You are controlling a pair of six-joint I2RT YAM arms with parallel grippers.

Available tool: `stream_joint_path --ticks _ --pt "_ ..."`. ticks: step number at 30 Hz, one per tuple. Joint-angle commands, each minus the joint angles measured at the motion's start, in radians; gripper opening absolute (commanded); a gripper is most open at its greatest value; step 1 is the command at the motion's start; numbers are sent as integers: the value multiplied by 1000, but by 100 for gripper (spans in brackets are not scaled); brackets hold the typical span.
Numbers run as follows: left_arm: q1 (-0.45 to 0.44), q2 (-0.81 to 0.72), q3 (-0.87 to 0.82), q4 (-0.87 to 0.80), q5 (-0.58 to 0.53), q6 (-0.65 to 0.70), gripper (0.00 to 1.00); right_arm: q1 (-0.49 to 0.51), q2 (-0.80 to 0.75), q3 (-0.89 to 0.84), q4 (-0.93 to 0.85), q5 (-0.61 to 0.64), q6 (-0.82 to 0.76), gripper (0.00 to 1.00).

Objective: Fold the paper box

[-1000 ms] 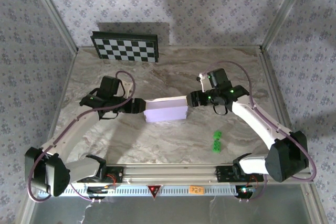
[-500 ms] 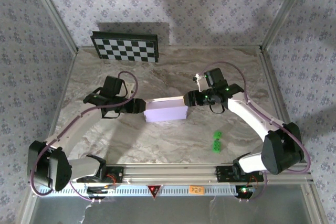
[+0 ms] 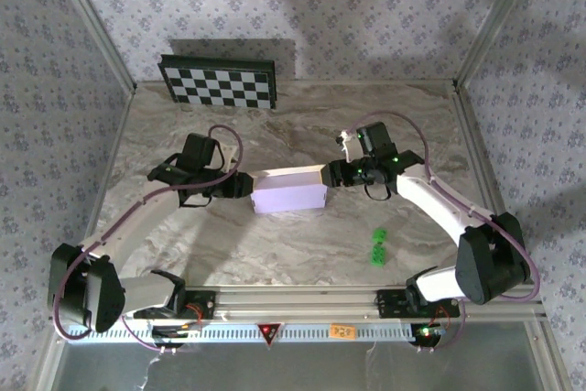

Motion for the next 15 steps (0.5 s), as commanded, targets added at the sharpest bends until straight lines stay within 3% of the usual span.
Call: stream_joint_path --ticks 1,5,7,11,15 --pt "-2 7 -51 -81 -59 4 32 -8 23 -51 -75 56 -5 52" --pt "-2 -17 -46 -93 -59 7 29 -7 7 -40 -64 44 -5 51" --pt "-2 -38 -8 -103 -62 23 33 -7 -1 -9 -69 29 -12 54" --pt "-2 -64 111 -125 -62 99 54 -7 -37 66 -80 14 -43 61" --pt "-2 -43 213 -101 23 225 70 -15 -84 111 -100 4 -108 67"
